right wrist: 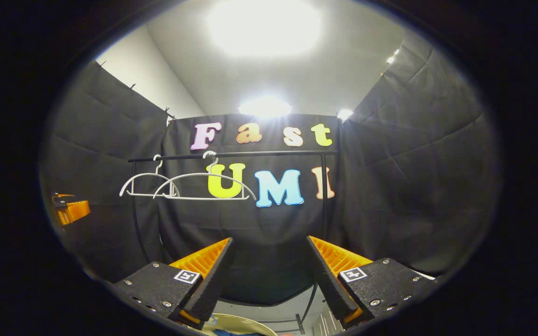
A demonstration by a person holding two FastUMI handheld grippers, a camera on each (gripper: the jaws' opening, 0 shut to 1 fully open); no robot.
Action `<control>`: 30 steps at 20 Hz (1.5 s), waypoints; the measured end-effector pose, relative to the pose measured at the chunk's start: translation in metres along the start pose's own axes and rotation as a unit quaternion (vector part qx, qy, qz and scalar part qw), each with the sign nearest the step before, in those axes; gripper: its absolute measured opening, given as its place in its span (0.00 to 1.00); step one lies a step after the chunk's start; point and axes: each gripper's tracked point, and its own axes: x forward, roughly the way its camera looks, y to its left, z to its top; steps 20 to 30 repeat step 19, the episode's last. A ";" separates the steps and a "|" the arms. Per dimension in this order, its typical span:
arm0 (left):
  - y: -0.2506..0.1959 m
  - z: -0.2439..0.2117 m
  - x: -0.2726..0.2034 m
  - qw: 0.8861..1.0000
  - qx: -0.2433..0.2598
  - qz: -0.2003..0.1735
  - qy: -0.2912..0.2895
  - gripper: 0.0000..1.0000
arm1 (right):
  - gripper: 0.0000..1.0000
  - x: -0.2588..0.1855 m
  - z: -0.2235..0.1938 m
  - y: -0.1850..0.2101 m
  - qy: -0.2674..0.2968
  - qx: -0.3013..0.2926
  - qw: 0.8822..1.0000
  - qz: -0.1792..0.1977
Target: Grasp the clothes on the hanger with both hands and then place them into the laundry hamper below.
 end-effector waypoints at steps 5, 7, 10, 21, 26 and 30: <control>0.005 0.001 -0.004 1.000 -0.002 0.013 -0.011 0.99 | 0.93 -0.003 0.000 0.001 0.002 0.008 1.000 -0.001; 0.006 0.004 -0.002 1.000 -0.003 0.015 -0.015 0.99 | 0.93 -0.003 -0.002 0.000 0.003 0.006 1.000 -0.004; 0.009 0.003 -0.003 1.000 -0.004 0.016 -0.018 1.00 | 0.93 -0.006 -0.006 -0.002 0.009 0.014 1.000 -0.008; 0.004 0.002 -0.001 1.000 -0.005 0.012 -0.018 1.00 | 0.93 -0.010 -0.007 -0.009 0.006 0.015 1.000 -0.019; 0.004 0.002 -0.001 1.000 -0.005 0.012 -0.018 1.00 | 0.93 -0.010 -0.007 -0.009 0.006 0.015 1.000 -0.019; 0.004 0.002 -0.001 1.000 -0.005 0.012 -0.018 1.00 | 0.93 -0.010 -0.007 -0.009 0.006 0.015 1.000 -0.019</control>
